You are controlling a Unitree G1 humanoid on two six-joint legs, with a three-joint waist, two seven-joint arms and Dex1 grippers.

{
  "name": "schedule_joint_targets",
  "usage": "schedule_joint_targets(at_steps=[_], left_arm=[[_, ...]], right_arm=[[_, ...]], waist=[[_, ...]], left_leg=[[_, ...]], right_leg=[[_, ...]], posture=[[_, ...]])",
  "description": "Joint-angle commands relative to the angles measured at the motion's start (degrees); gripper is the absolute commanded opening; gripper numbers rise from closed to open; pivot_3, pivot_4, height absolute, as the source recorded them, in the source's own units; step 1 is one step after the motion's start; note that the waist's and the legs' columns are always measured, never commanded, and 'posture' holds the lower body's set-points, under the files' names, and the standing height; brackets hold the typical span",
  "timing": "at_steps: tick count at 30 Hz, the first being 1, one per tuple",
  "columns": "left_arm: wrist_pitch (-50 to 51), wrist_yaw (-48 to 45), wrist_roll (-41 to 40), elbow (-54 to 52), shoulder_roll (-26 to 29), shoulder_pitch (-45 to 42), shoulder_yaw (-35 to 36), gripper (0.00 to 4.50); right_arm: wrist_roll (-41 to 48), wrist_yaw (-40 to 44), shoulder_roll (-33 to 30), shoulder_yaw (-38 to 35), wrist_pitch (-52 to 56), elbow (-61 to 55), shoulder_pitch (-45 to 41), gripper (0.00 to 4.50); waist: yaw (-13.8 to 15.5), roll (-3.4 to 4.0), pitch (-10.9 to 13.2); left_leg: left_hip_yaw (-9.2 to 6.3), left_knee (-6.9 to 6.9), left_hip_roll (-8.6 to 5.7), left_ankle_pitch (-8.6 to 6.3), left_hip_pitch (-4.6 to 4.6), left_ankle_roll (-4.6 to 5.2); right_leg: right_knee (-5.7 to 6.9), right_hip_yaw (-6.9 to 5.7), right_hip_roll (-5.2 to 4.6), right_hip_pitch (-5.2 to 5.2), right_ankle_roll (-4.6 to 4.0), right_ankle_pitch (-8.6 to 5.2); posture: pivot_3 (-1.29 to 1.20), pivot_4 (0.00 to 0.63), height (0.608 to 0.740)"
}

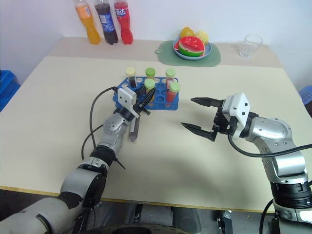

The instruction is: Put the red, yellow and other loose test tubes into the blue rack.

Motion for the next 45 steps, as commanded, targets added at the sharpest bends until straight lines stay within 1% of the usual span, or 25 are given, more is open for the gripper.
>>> schedule_joint_targets(at_steps=[1,2,4,5,7,8,10,12,14,15,16,17,18,19,21,24,26,28,29,31,33,36,38,45], left_arm=[[0.68,-1.47,-1.51,-2.06,-0.62,-0.61,1.5,2.77],[0.54,-0.49,-1.23,-2.86,-0.64,-0.38,1.79,3.16],[1.22,0.48,-1.23,-6.36,-0.59,0.49,2.06,4.09],[2.13,0.46,-1.67,-9.2,-0.56,1.23,1.98,4.09],[9.4,-1.36,-6.58,-20.65,-0.57,4.01,1.72,4.09],[14.15,-0.45,-9.05,-27.01,-0.6,5.36,1.95,4.09],[25.66,3.23,-15.12,-37.66,-0.49,7.2,3.22,4.09],[37.9,9.2,-21.9,-46.88,0.22,8.15,5.48,4.09],[49.26,17.66,-30.06,-54.53,0.57,8.46,8.76,4.09],[55.62,23.76,-31.53,-57.17,1.21,8.27,9.97,4.09],[64.84,32.12,-33.0,-59.22,2.34,7.53,11.3,4.09],[71.95,38.15,-35.58,-60.62,3.24,6.94,12.58,4.09],[78.6,44.99,-43.0,-61.46,3.56,6.3,14.88,4.09],[83.37,50.14,-49.37,-61.91,3.48,5.71,16.97,4.09],[89.52,60.46,-58.24,-61.48,3.35,4.58,20.73,4.09],[95.84,77.24,-66.91,-58.32,3.82,3.02,23.15,4.09],[100.61,85.45,-75.22,-55.72,5.69,2.15,21.46,4.09],[103.78,91.75,-85.08,-54.1,8.75,1.43,17.48,4.09],[103.66,96.1,-91.48,-52.72,10.66,1.16,14.69,4.09],[102.9,101.98,-99.73,-50.8,14.07,0.29,10.68,4.09],[104.81,104.49,-102.15,-47.82,15.64,-1.41,9.07,4.09],[107.18,106.11,-102.36,-42.62,17.54,-4.6,7.97,4.09],[107.68,108.0,-102.36,-39.88,17.86,-5.94,7.32,4.09],[106.82,115.06,-102.36,-32.11,13.02,-9.08,5.92,4.09]], right_arm=[[0.62,-0.44,-0.57,-1.47,-0.32,-1.59,-0.71,4.28],[0.62,-0.52,-0.56,-1.52,-0.31,-1.69,-0.58,4.28],[0.45,-0.71,-0.51,-1.68,-0.51,-1.71,-0.15,4.28],[0.28,-0.76,-0.49,-1.72,-0.72,-1.61,0.09,4.28],[0.19,-0.86,-0.45,-1.79,-0.88,-1.47,0.52,4.28],[0.23,-0.88,-0.45,-1.77,-0.86,-1.43,0.6,4.28],[0.26,-0.87,-0.43,-1.7,-0.89,-1.41,0.76,4.28],[0.2,-0.67,-0.36,-1.48,-1.05,-1.0,0.77,4.28],[0.2,-0.37,-0.22,-1.12,-1.13,-0.44,0.65,4.28],[0.15,-0.25,-0.14,-0.94,-1.2,-0.26,0.63,4.28],[0.08,-0.06,-0.03,-0.69,-1.32,0.0,0.6,4.28],[0.05,0.1,0.07,-0.48,-1.39,0.24,0.58,4.28],[-0.07,0.24,0.24,-0.19,-1.56,0.54,0.54,4.28],[-0.17,0.35,0.37,0.01,-1.7,0.76,0.51,4.28],[-0.24,0.46,0.56,0.41,-1.89,1.04,0.41,4.28],[-0.21,0.55,0.6,0.78,-2.14,1.35,0.38,4.28],[-0.2,0.53,0.56,0.94,-2.24,1.42,0.38,4.28],[-0.18,0.49,0.47,0.95,-2.23,1.41,0.4,4.28],[-0.2,0.46,0.43,0.93,-2.23,1.37,0.43,4.28],[-0.29,0.25,0.5,1.01,-2.18,1.21,0.49,4.28],[-0.37,-0.13,0.66,0.96,-2.14,0.8,0.78,4.28],[-0.46,-0.78,0.99,0.81,-2.2,0.03,1.56,4.28],[-0.47,-1.17,1.12,0.72,-2.24,-0.37,2.03,4.28],[-0.18,-2.36,0.96,-0.03,-2.24,-1.77,3.74,4.28]], waist=[[-0.04,0.0,0.0],[-0.04,0.0,0.0],[-0.09,0.0,0.0],[-0.13,0.0,0.0],[-0.23,0.0,0.0],[-0.18,0.0,0.0],[-0.14,0.0,0.0],[-0.14,0.0,0.0],[-0.24,0.0,0.0],[-0.25,0.0,0.0],[-0.24,0.0,0.0],[-0.19,0.0,0.0],[-0.17,0.0,0.0],[-0.17,0.0,0.0],[-0.17,-0.01,0.01],[-0.01,-0.05,0.03],[0.0,-0.05,0.03],[-0.01,-0.05,0.03],[0.0,-0.05,0.03],[0.0,-0.05,0.03],[0.0,-0.04,0.02],[0.0,-0.04,0.03],[-0.05,-0.04,0.02],[0.06,-0.04,0.02]], left_leg=[[0.0,0.0,0.0,0.0,0.0,0.0],[0.0,-0.01,0.0,0.0,0.0,0.0],[-0.02,-0.01,0.0,0.0,0.0,0.0],[-0.02,-0.01,0.01,0.0,0.0,0.0],[0.0,-0.03,0.04,0.0,0.01,0.0],[-0.01,-0.04,0.06,0.0,0.0,0.0],[-0.03,-0.03,0.1,0.0,0.0,0.0],[-0.21,-0.01,0.14,0.0,0.01,0.0],[-0.26,0.03,0.17,0.0,0.01,0.0],[-0.27,0.03,0.19,0.0,0.04,0.0],[-0.28,0.03,0.18,0.0,0.04,0.0],[-0.31,0.04,0.18,0.0,0.05,0.0],[-0.34,0.05,0.17,0.0,0.06,0.0],[-0.37,0.06,0.11,0.0,0.06,0.0],[-0.43,0.08,0.2,0.0,0.04,0.0],[-0.45,0.08,0.17,0.0,0.02,-0.02],[-0.48,0.08,0.09,0.02,0.02,-0.05],[-0.49,0.08,0.02,0.04,0.04,-0.08],[-0.51,0.07,0.02,0.05,0.02,-0.12],[-0.52,0.05,0.02,0.1,0.03,-0.22],[-0.55,0.03,0.02,0.15,0.04,-0.3],[-0.55,0.02,-0.09,0.22,0.05,-0.43],[-0.54,-0.01,-0.1,0.31,0.05,-0.58],[-0.52,-0.04,-0.13,0.36,0.01,-0.66]], right_leg=[[0.0,0.0,0.0,0.0,0.0,0.0],[0.0,0.0,0.0,0.0,0.0,0.0],[0.0,0.0,0.0,-0.01,0.0,0.0],[0.0,0.0,0.0,-0.01,0.0,0.0],[0.01,0.01,0.0,-0.02,0.0,0.0],[0.01,0.01,0.01,-0.03,0.0,0.0],[0.02,0.01,0.01,-0.04,0.0,0.0],[0.04,0.01,0.0,-0.03,0.0,0.0],[0.06,0.01,0.01,-0.02,0.0,0.0],[0.07,0.01,0.01,0.0,0.0,0.0],[0.08,0.01,0.02,0.0,0.0,0.0],[0.09,0.01,0.03,0.02,0.01,-0.01],[0.1,0.0,0.04,0.03,0.01,-0.01],[0.11,0.0,0.05,0.04,0.01,-0.01],[0.12,-0.02,0.02,0.05,0.02,-0.02],[0.11,-0.02,0.0,0.03,0.03,-0.02],[0.12,-0.03,0.0,0.03,0.03,-0.02],[0.13,-0.02,0.0,0.03,0.02,-0.02],[0.14,-0.02,0.0,0.01,0.02,-0.02],[0.15,-0.02,-0.02,0.0,0.02,-0.02],[0.17,-0.01,-0.04,0.0,0.01,-0.02],[0.19,-0.03,-0.01,-0.01,-0.01,-0.01],[0.18,-0.03,0.0,-0.01,-0.01,-0.02],[0.12,-0.03,-0.04,-0.03,-0.01,-0.02]], posture=[[0.0,0.15,0.74],[0.0,0.15,0.74],[0.0,0.15,0.74],[0.0,0.15,0.74],[0.0,0.15,0.74],[0.0,0.15,0.74],[0.0,0.15,0.74],[0.0,0.15,0.74],[0.0,0.15,0.74],[0.0,0.15,0.74],[0.0,0.15,0.74],[0.0,0.15,0.74],[0.0,0.15,0.74],[0.0,0.15,0.74],[0.0,0.15,0.74],[0.0,0.15,0.74],[0.0,0.15,0.74],[0.0,0.15,0.74],[0.0,0.15,0.74],[0.0,0.15,0.74],[0.0,0.15,0.74],[0.0,0.15,0.74],[0.0,0.15,0.74],[0.0,0.15,0.74]])
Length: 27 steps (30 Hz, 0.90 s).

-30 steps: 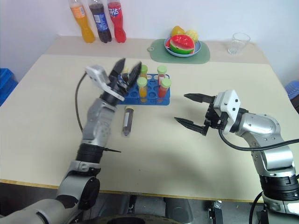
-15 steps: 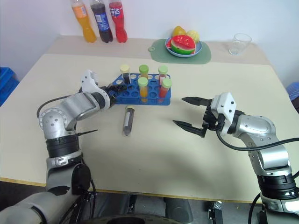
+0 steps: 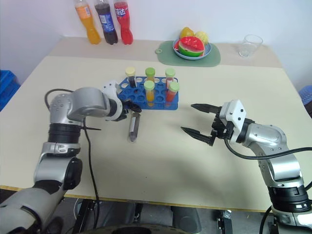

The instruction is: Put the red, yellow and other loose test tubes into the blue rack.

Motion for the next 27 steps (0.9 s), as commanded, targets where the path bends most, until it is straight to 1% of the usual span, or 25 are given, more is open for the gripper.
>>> schedule_joint_targets(at_steps=[1,4,10,13,17,18,20,21,24,27], left_arm=[[-0.09,3.37,-0.99,2.11,-1.63,-2.45,0.12,4.09],[-0.07,5.77,-0.99,4.0,-2.4,-3.15,0.74,4.09],[0.02,8.01,-0.99,7.23,-2.17,-4.41,0.94,4.09],[0.02,8.23,-0.99,7.9,-2.01,-4.98,0.65,4.09],[-0.38,9.46,-0.99,9.46,-1.87,-4.97,0.36,4.09],[-0.36,9.55,-0.99,9.92,-1.93,-4.91,0.41,3.86],[-0.54,9.76,-0.99,10.04,-1.78,-4.79,-0.09,3.24],[-0.56,9.71,-0.99,10.12,-1.88,-4.72,-0.14,2.82],[-0.64,8.86,-0.99,10.58,-1.47,-4.2,-0.77,1.33],[-0.21,7.85,-0.49,10.49,-0.29,-3.07,-1.86,1.33]], right_arm=[[0.53,-0.3,-0.12,-1.76,-0.87,-3.14,0.93,4.28],[1.13,1.01,-0.8,-1.97,-1.01,-4.15,2.26,4.28],[1.85,5.53,-2.61,-2.38,-2.63,-6.2,5.63,4.28],[1.58,8.24,-3.89,-2.86,-4.2,-5.98,7.26,4.28],[1.0,9.49,-4.48,-3.59,-5.62,-4.83,7.96,4.28],[0.87,9.49,-4.4,-3.66,-5.81,-4.6,7.8,4.28],[0.81,9.27,-4.13,-3.52,-5.79,-4.46,7.35,4.28],[0.76,9.09,-3.98,-3.34,-5.73,-4.53,7.18,4.28],[0.57,8.73,-3.67,-2.95,-5.68,-4.53,6.86,4.28],[0.09,8.44,-3.42,-2.56,-5.9,-3.89,6.3,4.28]], waist=[[0.0,0.0,0.0],[-0.03,0.0,0.0],[-0.1,0.0,0.0],[-0.05,-0.01,0.0],[-0.13,-0.01,0.01],[-0.16,-0.01,0.0],[-0.11,-0.01,0.0],[-0.04,-0.01,0.0],[0.01,-0.01,0.0],[-0.01,-0.01,0.0]], left_leg=[[0.0,0.0,0.0,0.0,0.0,0.0],[0.0,0.0,0.0,0.0,-0.01,0.0],[0.03,-0.02,0.0,0.01,0.02,-0.01],[0.04,-0.01,-0.01,0.01,0.01,-0.02],[0.04,-0.01,-0.01,0.01,0.02,-0.02],[0.04,-0.01,0.0,0.01,0.03,-0.02],[0.05,-0.01,0.0,0.01,0.05,-0.03],[0.05,-0.02,0.0,0.02,0.04,-0.03],[0.04,-0.01,-0.02,0.03,0.02,-0.06],[0.04,-0.02,-0.02,0.03,0.03,-0.07]], right_leg=[[0.0,0.0,0.0,0.0,0.0,0.0],[-0.01,0.0,0.0,0.0,0.0,0.0],[0.0,0.0,0.01,0.0,0.0,0.0],[0.0,0.0,0.01,0.01,0.01,0.0],[0.0,0.0,0.01,0.01,0.01,0.0],[0.0,0.0,0.01,0.01,0.01,0.0],[0.0,0.01,0.01,0.01,0.01,0.0],[0.01,0.01,0.01,0.01,0.01,0.0],[-0.01,0.0,-0.02,0.02,0.01,0.0],[-0.01,0.01,-0.02,0.02,0.01,0.0]], posture=[[0.0,0.15,0.74],[0.0,0.15,0.74],[0.0,0.15,0.74],[0.0,0.15,0.74],[0.0,0.15,0.74],[0.0,0.15,0.74],[0.0,0.15,0.74],[0.0,0.15,0.74],[0.0,0.15,0.74],[0.0,0.15,0.74]])
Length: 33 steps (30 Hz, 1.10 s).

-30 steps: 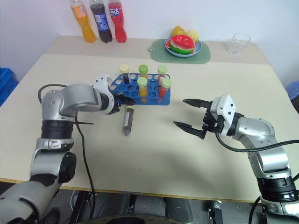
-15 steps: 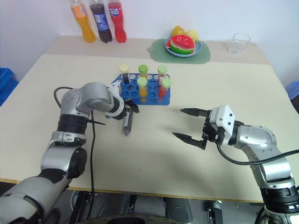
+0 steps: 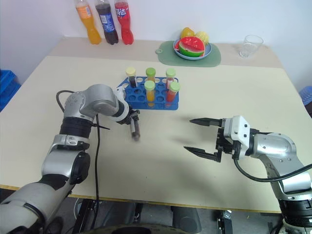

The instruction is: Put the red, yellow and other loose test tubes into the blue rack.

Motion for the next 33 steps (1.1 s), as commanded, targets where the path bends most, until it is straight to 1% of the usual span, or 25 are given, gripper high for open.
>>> schedule_joint_targets(at_steps=[1,3,5,7,9,11,12,14,15,17,18,19,22,23,25,30,33], left_arm=[[0.74,0.22,0.49,0.09,1.63,1.68,-1.67,1.33],[1.06,-1.05,0.38,-1.71,2.72,2.63,-2.22,1.33],[3.51,-6.54,2.34,-6.1,5.35,3.38,-3.25,1.33],[5.65,-21.73,12.49,-17.2,10.42,3.89,-4.14,1.33],[4.04,-37.49,23.46,-30.4,16.96,6.25,-5.73,1.33],[-8.0,-59.15,40.52,-45.14,26.51,10.7,-10.88,1.33],[-13.43,-67.77,46.3,-49.13,29.2,13.23,-11.89,1.33],[-20.51,-78.0,51.54,-50.35,30.59,17.92,-9.83,1.33],[-24.86,-81.54,55.33,-50.02,30.45,19.61,-9.31,1.33],[-32.89,-85.45,64.82,-48.38,29.17,21.36,-10.4,1.33],[-37.53,-86.99,69.32,-47.39,27.51,22.26,-10.95,1.33],[-41.87,-88.25,73.4,-46.22,25.64,22.96,-11.46,1.33],[-59.66,-87.39,91.94,-39.82,20.27,24.14,-15.29,1.33],[-63.28,-88.49,94.83,-37.64,18.42,24.07,-15.77,1.33],[-68.48,-89.02,98.22,-33.13,14.35,23.69,-15.14,1.33],[-80.4,-92.3,103.72,-21.02,5.43,23.67,-14.77,1.33],[-85.63,-94.0,106.26,-15.22,2.71,23.68,-14.18,1.33]], right_arm=[[-0.35,-0.43,0.12,-0.42,-1.19,0.05,-0.91,4.28],[-0.51,-0.39,0.13,-0.25,-1.31,0.72,-1.45,4.28],[-0.77,-0.41,0.24,0.07,-1.49,1.58,-2.25,4.28],[-1.01,-0.51,0.5,0.54,-1.58,2.22,-3.13,4.28],[-1.25,-0.53,0.79,1.04,-1.81,3.03,-4.0,4.28],[-1.38,-0.4,1.0,1.58,-2.14,3.95,-4.89,4.28],[-1.46,-0.32,1.1,1.83,-2.31,4.48,-5.38,4.28],[-1.72,-0.22,1.38,2.41,-2.62,5.37,-6.45,4.28],[-1.77,-0.14,1.49,2.64,-2.64,5.69,-6.97,4.28],[-1.96,0.02,1.63,3.04,-2.67,6.28,-7.96,4.28],[-1.97,0.09,1.59,3.19,-2.59,6.34,-8.36,4.28],[-1.89,0.17,1.52,3.23,-2.48,6.44,-8.72,4.28],[-1.8,0.26,1.2,3.02,-2.35,6.76,-9.42,4.28],[-1.84,0.19,1.13,2.89,-2.34,6.79,-9.52,4.28],[-1.65,-0.05,0.95,2.53,-1.92,6.3,-9.43,4.28],[-1.24,-0.75,0.07,1.28,-0.93,4.74,-8.24,4.28],[-1.16,-1.02,-0.27,0.72,-0.68,4.33,-7.84,4.28]], waist=[[-0.1,0.01,-0.01],[-0.24,0.02,-0.02],[-0.54,0.03,-0.02],[-1.01,0.01,-0.01],[-1.67,-0.03,0.03],[-1.85,-0.01,0.04],[-1.7,0.03,0.02],[-1.39,0.14,-0.04],[-1.08,0.15,-0.04],[-0.74,0.11,-0.02],[-0.52,0.09,-0.01],[-0.32,0.06,0.01],[0.02,0.06,0.01],[0.05,0.06,0.01],[-0.01,0.06,0.0],[-0.02,0.06,0.01],[-0.14,0.06,0.01]], left_leg=[[0.0,0.0,0.0,0.0,0.01,-0.01],[0.02,0.0,0.01,0.01,0.05,-0.01],[0.05,-0.01,0.03,0.02,0.08,-0.03],[0.06,-0.03,0.04,0.04,0.08,-0.06],[0.21,-0.13,0.04,0.14,-0.03,-0.25],[0.25,-0.21,0.07,0.16,-0.04,-0.27],[0.33,-0.27,0.09,0.16,-0.04,-0.27],[0.42,-0.29,0.09,0.16,0.0,-0.27],[0.44,-0.28,0.09,0.15,0.02,-0.25],[0.42,-0.17,0.1,0.11,0.01,-0.18],[0.42,-0.14,0.11,-0.07,-0.01,0.15],[0.43,-0.11,0.11,-0.12,-0.02,0.25],[0.43,-0.08,0.11,-0.17,-0.04,0.35],[0.42,-0.08,0.12,-0.19,-0.07,0.37],[0.43,-0.09,0.12,-0.21,-0.1,0.41],[0.45,-0.1,0.12,-0.31,-0.09,0.57],[0.46,-0.08,0.11,-0.32,-0.09,0.59]], right_leg=[[0.01,0.0,0.01,0.0,0.0,0.0],[0.02,0.01,0.01,0.01,0.0,0.0],[0.03,0.02,0.03,0.02,0.0,0.0],[0.04,0.02,0.07,0.0,-0.01,0.0],[0.05,0.01,0.12,-0.11,-0.03,-0.01],[0.04,0.02,0.13,-0.15,-0.04,-0.01],[0.0,0.05,0.14,-0.19,-0.06,-0.02],[-0.05,0.07,0.09,-0.15,-0.1,-0.04],[-0.09,0.07,0.06,-0.07,-0.19,-0.09],[-0.11,0.06,0.04,-0.01,-0.27,-0.14],[-0.13,0.06,0.05,0.0,-0.28,-0.15],[-0.15,0.07,0.05,0.0,-0.29,-0.15],[-0.23,0.08,0.03,0.03,-0.26,-0.14],[-0.26,0.07,0.03,0.03,-0.24,-0.12],[-0.31,0.07,0.01,0.02,-0.07,-0.02],[-0.32,0.06,-0.04,0.0,-0.03,0.0],[-0.29,0.05,-0.03,0.0,-0.01,0.01]], posture=[[0.0,0.15,0.74],[0.0,0.15,0.74],[0.0,0.15,0.74],[0.0,0.15,0.74],[0.0,0.15,0.74],[0.0,0.15,0.74],[0.0,0.15,0.74],[0.0,0.15,0.74],[0.0,0.15,0.74],[0.0,0.15,0.74],[0.0,0.15,0.74],[0.0,0.15,0.74],[0.0,0.15,0.74],[0.0,0.15,0.74],[0.0,0.15,0.74],[0.0,0.15,0.74],[0.0,0.15,0.74]])
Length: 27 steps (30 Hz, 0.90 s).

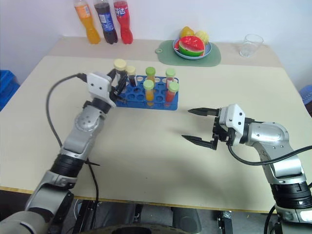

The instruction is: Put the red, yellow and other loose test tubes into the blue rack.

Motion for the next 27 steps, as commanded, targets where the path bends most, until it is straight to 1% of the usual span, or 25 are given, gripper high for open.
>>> schedule_joint_targets(at_steps=[1,5,9,15,16,18,19,20,22,23,24,25,27], left_arm=[[-7.14,-1.56,3.81,5.01,-1.68,-0.55,1.21,1.33],[-11.45,-2.62,6.54,10.59,-3.86,-0.29,1.48,1.33],[-13.38,-4.77,6.69,12.19,-5.61,0.47,2.19,1.33],[-11.38,-8.84,1.93,12.98,-8.26,1.98,6.34,1.33],[-10.93,-11.24,-0.08,13.58,-8.47,2.14,7.24,1.33],[-9.97,-14.89,-3.34,13.89,-8.75,2.62,8.7,2.03],[-10.2,-15.31,-3.08,14.05,-8.63,2.74,9.04,2.31],[-10.38,-14.88,-2.04,14.09,-8.43,2.84,9.17,2.73],[-9.12,-15.41,-1.97,13.02,-8.33,3.27,9.44,3.8],[-8.39,-15.92,-2.13,12.07,-8.23,3.55,9.46,4.26],[-6.38,-18.05,-3.22,9.46,-7.72,4.39,8.9,4.46],[-4.27,-19.68,-3.93,6.42,-6.98,5.34,8.31,4.46],[-1.72,-19.79,-2.6,1.48,-5.44,6.87,8.03,4.46]], right_arm=[[1.05,-0.43,-1.09,-2.72,0.05,-2.57,0.33,4.28],[1.04,-0.52,-1.25,-3.52,0.17,-2.94,1.08,4.28],[0.92,-0.67,-1.21,-3.92,0.14,-3.27,1.59,4.28],[0.71,-0.61,-1.2,-3.92,-0.16,-2.73,1.32,4.28],[0.65,-0.61,-1.1,-3.82,-0.22,-2.61,1.2,4.28],[0.58,-0.51,-0.97,-3.66,-0.35,-2.33,1.02,4.28],[0.58,-0.46,-0.93,-3.6,-0.39,-2.22,0.95,4.28],[0.57,-0.41,-0.88,-3.53,-0.42,-2.06,0.87,4.28],[0.46,-0.36,-0.78,-3.39,-0.54,-1.66,0.68,4.28],[0.38,-0.34,-0.71,-3.32,-0.64,-1.42,0.61,4.28],[0.18,-0.65,-0.49,-3.24,-0.69,-1.1,0.52,4.28],[0.05,-1.16,-0.14,-3.21,-0.64,-0.83,0.48,4.28],[-0.1,-2.51,0.61,-3.2,-0.25,-0.56,0.41,4.28]], waist=[[-0.1,0.0,0.0],[-0.01,0.01,-0.01],[-0.02,0.03,-0.02],[-0.01,0.05,-0.03],[-0.01,0.05,-0.03],[-0.03,0.05,-0.03],[-0.03,0.05,-0.03],[-0.03,0.05,-0.03],[-0.09,0.05,-0.03],[-0.09,0.05,-0.03],[-0.12,0.05,-0.03],[-0.2,0.05,-0.03],[-0.38,0.05,-0.03]], left_leg=[[0.02,0.01,0.01,0.0,0.01,0.0],[0.04,0.02,0.03,0.0,0.1,0.0],[0.05,0.1,0.02,0.0,0.12,0.0],[0.03,0.1,0.02,0.0,0.13,0.01],[0.03,0.1,0.02,0.0,0.12,0.01],[0.02,0.1,0.02,-0.01,0.11,0.01],[0.03,0.1,0.02,-0.01,0.11,0.02],[0.02,0.1,0.02,-0.01,0.11,0.02],[0.02,0.1,0.02,-0.01,0.12,0.02],[0.03,0.1,0.03,-0.01,0.12,0.02],[0.02,0.1,0.03,-0.01,0.12,0.02],[0.02,0.1,0.03,-0.01,0.13,0.02],[0.03,0.08,0.07,-0.01,0.12,0.02]], right_leg=[[0.03,0.0,0.01,-0.01,0.0,0.0],[0.15,0.01,0.03,0.0,0.0,0.0],[0.2,0.01,0.03,0.05,0.01,0.0],[0.21,0.0,0.03,0.05,0.01,0.0],[0.21,0.0,0.04,0.05,0.01,0.0],[0.2,0.0,0.04,0.04,0.01,0.0],[0.2,0.0,0.04,0.04,0.01,0.0],[0.2,0.0,0.04,0.04,0.01,0.0],[0.21,0.0,0.05,0.04,0.01,0.0],[0.22,0.0,0.05,0.04,0.01,0.0],[0.23,0.0,0.05,0.04,0.01,0.0],[0.23,0.0,0.05,0.04,0.01,0.0],[0.23,0.01,0.07,0.02,0.01,0.0]], posture=[[0.0,0.15,0.74],[0.0,0.15,0.74],[0.0,0.15,0.74],[0.0,0.15,0.74],[0.0,0.15,0.74],[0.0,0.15,0.74],[0.0,0.15,0.74],[0.0,0.15,0.74],[0.0,0.15,0.74],[0.0,0.15,0.74],[0.0,0.15,0.74],[0.0,0.15,0.74],[0.0,0.15,0.74]])
